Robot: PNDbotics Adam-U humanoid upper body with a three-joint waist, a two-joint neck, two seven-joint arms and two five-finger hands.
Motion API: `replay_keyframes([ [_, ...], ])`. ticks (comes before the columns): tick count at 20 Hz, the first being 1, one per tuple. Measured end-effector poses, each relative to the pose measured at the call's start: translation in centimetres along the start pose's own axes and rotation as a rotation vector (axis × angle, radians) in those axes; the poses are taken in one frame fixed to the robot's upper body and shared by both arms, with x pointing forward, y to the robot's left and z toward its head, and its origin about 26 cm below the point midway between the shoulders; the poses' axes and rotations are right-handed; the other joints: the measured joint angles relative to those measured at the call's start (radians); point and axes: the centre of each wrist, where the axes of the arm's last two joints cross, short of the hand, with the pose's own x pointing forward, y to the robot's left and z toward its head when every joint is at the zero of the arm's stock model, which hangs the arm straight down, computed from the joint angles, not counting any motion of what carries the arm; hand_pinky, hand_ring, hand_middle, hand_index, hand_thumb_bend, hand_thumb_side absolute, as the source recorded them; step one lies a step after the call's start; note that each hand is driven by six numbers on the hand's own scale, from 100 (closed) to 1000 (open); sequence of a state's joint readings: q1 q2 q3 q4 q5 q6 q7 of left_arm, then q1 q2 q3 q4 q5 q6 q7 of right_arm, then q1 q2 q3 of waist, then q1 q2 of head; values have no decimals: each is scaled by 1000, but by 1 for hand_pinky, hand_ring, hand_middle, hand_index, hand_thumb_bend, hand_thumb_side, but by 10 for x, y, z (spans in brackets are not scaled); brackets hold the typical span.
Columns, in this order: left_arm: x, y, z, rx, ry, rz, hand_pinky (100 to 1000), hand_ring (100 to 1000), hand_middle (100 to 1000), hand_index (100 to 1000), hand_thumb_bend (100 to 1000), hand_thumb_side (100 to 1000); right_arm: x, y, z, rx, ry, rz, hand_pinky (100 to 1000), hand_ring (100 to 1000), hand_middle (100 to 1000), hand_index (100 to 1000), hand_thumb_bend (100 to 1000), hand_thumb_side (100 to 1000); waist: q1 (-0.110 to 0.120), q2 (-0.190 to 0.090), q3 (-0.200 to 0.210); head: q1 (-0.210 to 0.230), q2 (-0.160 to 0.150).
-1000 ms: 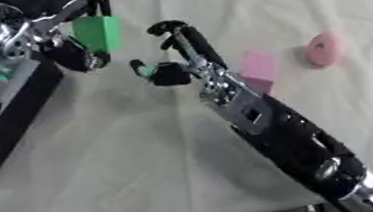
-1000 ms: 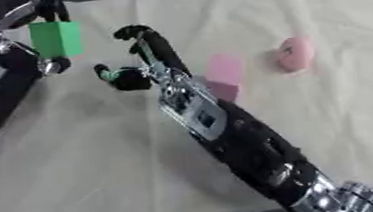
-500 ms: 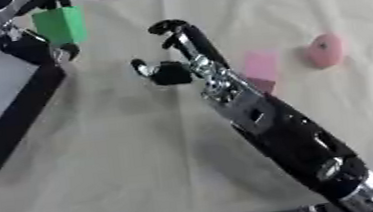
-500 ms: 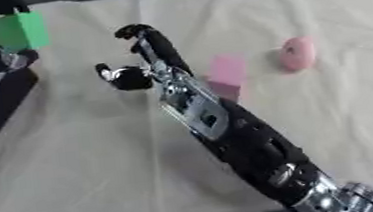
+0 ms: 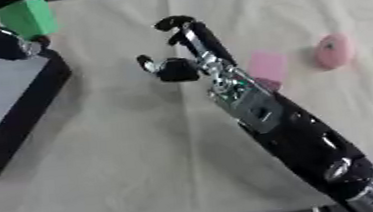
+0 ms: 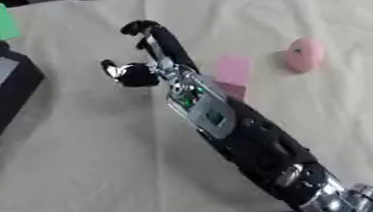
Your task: Pick up the objects with one hand, pass them to the other hand, and then place them into the box on the other side of the table.
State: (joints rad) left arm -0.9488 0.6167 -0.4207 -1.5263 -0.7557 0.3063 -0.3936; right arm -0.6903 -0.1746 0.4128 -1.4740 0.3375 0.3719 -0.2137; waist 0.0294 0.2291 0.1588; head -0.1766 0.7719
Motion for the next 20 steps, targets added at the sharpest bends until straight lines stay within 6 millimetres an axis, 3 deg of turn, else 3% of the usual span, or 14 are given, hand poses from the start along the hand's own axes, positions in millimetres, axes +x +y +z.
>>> replay_keyframes([
  [10, -37, 2, 6, 1, 133, 88, 642, 590, 480, 433, 342, 100, 2, -3, 0, -7, -8, 2, 796, 717, 779, 793, 430, 273, 0, 0, -5, 18, 0],
  [20, -70, -9, 14, -34, 248, 139, 646, 585, 478, 434, 318, 102, 4, -5, 0, -7, -12, -1, 797, 718, 777, 793, 423, 279, -1, 0, -10, 60, 0],
])
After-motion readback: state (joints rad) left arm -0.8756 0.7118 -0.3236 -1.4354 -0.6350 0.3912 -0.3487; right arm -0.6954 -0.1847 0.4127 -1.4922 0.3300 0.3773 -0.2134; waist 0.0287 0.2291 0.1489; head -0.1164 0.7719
